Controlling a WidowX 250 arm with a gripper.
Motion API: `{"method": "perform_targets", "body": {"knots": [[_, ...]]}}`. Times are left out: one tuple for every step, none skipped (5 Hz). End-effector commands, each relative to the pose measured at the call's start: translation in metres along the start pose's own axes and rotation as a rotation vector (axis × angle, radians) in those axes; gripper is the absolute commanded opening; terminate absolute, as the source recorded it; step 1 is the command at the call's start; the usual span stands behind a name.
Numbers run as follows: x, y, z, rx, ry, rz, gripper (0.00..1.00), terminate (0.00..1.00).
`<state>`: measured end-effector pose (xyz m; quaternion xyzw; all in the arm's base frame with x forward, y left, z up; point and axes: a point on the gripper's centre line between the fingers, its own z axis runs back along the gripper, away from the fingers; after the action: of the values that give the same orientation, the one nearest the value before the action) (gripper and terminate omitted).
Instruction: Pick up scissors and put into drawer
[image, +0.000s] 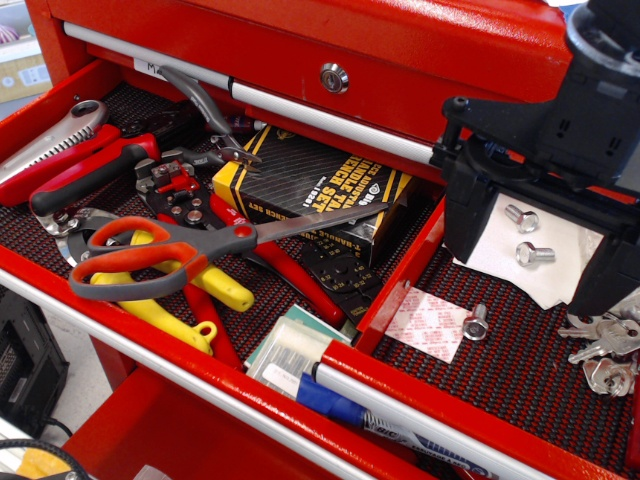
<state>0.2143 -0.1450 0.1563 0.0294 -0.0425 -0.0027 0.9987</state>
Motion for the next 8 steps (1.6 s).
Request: {"method": "perform_targets", "body": {"knots": [[0.0,0.0,0.0,0.0,0.0,0.0,1.0,0.0],[0.008,0.052,0.028,0.023,0.096,-0.214,1.0,0.0],[0.013,0.098,0.025,0.057,0.116,-0.371,1.0,0.0],[0.023,0.147,0.009,0.04,0.09,-0.481,1.0,0.0],[0.031,0.165,-0.019,0.021,0.053,-0.503,1.0,0.0],[0.036,0.164,-0.039,-0.017,0.021,-0.509,1.0,0.0],[0.037,0.162,-0.054,-0.069,0.02,-0.531,1.0,0.0],[0.031,0.162,-0.071,-0.085,0.015,-0.516,1.0,0.0]]}}
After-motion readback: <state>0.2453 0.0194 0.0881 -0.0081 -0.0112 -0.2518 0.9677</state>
